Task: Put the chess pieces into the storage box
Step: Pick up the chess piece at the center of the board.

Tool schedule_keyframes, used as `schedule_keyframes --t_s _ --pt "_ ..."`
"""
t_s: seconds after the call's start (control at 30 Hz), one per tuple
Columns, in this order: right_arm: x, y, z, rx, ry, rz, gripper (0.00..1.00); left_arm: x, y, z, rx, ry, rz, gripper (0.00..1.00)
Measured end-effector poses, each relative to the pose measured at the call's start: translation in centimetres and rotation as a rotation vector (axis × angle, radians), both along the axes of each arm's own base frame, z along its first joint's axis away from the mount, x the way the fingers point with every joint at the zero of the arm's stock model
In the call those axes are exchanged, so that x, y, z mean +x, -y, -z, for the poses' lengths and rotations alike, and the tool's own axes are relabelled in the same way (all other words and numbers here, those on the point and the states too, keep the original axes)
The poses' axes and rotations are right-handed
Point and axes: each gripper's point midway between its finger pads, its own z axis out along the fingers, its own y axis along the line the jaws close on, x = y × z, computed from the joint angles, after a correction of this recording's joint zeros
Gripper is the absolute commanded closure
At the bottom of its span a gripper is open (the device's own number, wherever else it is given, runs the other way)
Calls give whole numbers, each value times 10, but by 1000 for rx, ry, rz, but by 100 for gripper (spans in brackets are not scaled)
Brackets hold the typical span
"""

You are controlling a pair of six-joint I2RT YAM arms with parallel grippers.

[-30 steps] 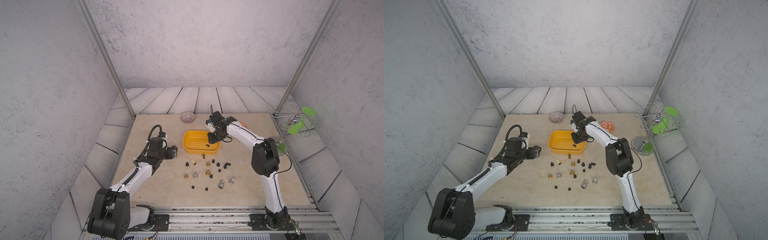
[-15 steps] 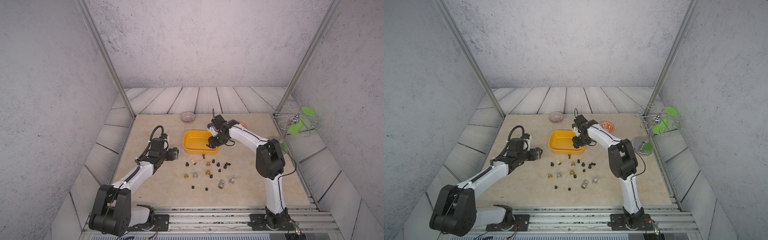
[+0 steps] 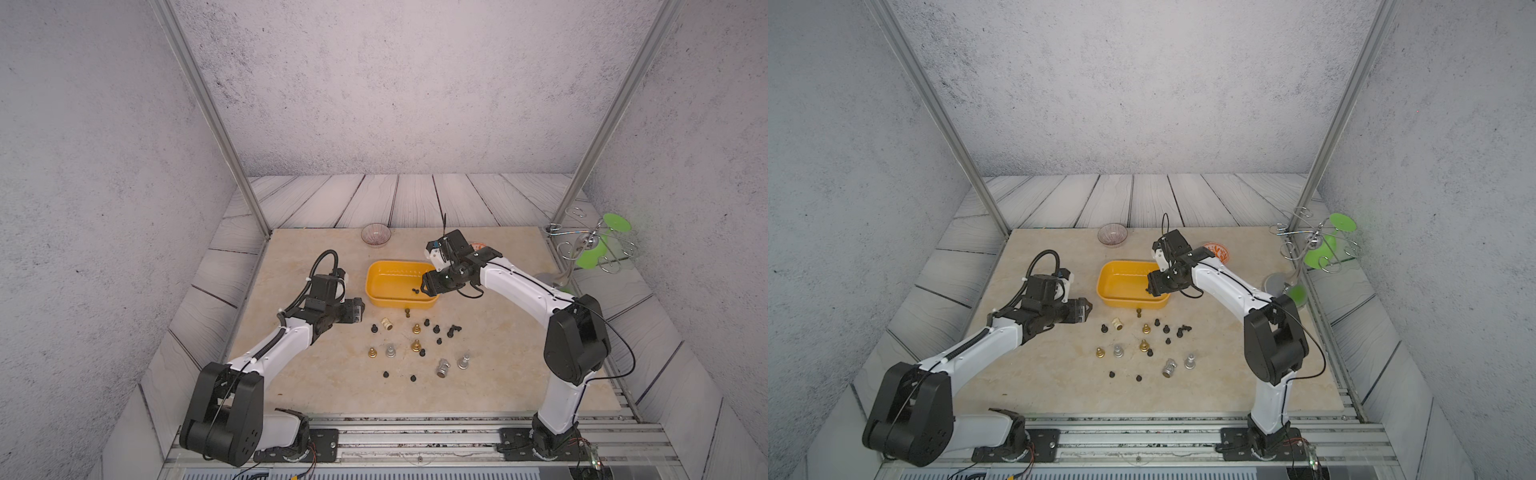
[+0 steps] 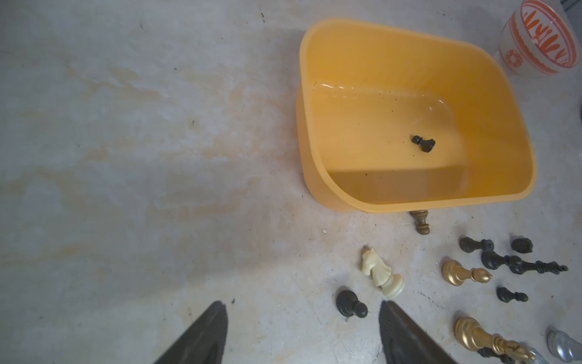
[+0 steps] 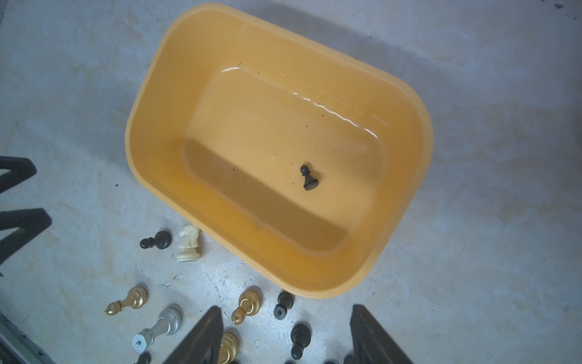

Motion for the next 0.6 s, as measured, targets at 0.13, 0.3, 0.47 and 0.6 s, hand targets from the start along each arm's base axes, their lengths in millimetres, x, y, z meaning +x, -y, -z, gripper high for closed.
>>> schedule_keyframes --t_s 0.13,0.3,0.47,0.6 --pt "-4 3 9 -11 -15 1 32 -3 14 7 -1 -38 40 32" --pt "-7 9 17 -28 -28 8 32 -5 29 15 8 -78 76 35" --pt "-4 14 13 -33 -13 18 32 -8 43 22 28 -114 114 38" --pt "-4 20 4 -29 5 30 32 -13 49 32 57 -157 128 40"
